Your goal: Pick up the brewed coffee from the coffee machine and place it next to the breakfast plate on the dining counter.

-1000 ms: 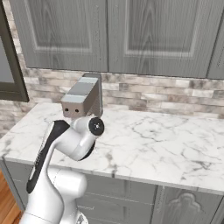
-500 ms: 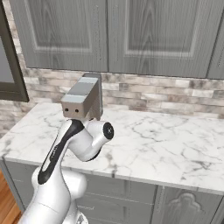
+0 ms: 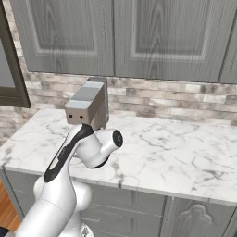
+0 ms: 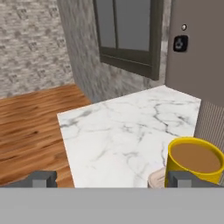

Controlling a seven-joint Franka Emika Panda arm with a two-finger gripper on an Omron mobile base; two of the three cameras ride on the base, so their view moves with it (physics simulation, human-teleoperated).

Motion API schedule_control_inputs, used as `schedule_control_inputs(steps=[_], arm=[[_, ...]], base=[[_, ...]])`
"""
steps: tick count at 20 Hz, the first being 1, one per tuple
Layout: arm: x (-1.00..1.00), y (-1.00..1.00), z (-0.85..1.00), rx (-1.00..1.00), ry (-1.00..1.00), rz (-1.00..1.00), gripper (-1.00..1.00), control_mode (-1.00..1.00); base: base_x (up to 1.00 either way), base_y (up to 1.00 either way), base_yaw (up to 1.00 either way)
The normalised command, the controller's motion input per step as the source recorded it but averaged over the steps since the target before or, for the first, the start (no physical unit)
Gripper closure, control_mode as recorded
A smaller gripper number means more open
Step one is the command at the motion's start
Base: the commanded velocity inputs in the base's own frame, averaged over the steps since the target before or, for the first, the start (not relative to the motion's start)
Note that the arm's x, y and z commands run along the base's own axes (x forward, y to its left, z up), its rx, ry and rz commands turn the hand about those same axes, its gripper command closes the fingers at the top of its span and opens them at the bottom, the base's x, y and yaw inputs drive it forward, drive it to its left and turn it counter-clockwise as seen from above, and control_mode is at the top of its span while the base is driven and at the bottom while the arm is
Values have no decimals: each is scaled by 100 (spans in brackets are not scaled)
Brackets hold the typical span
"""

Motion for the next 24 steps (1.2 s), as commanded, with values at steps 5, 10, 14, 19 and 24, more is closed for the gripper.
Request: schedule_control_inputs(steps=[5, 10, 14, 19, 24], arm=[[6, 0, -17, 0, 5, -3, -100, -100], [14, 1, -25, 0, 6, -2, -100, -100], [18, 1, -26, 0, 6, -1, -100, -100], [21, 0, -21, 0, 5, 0, -100, -100], [24, 0, -14, 0, 6, 0, -100, -100]], base=[[0, 0, 0], [0, 0, 0], [0, 0, 0], [0, 0, 0], [0, 0, 0]])
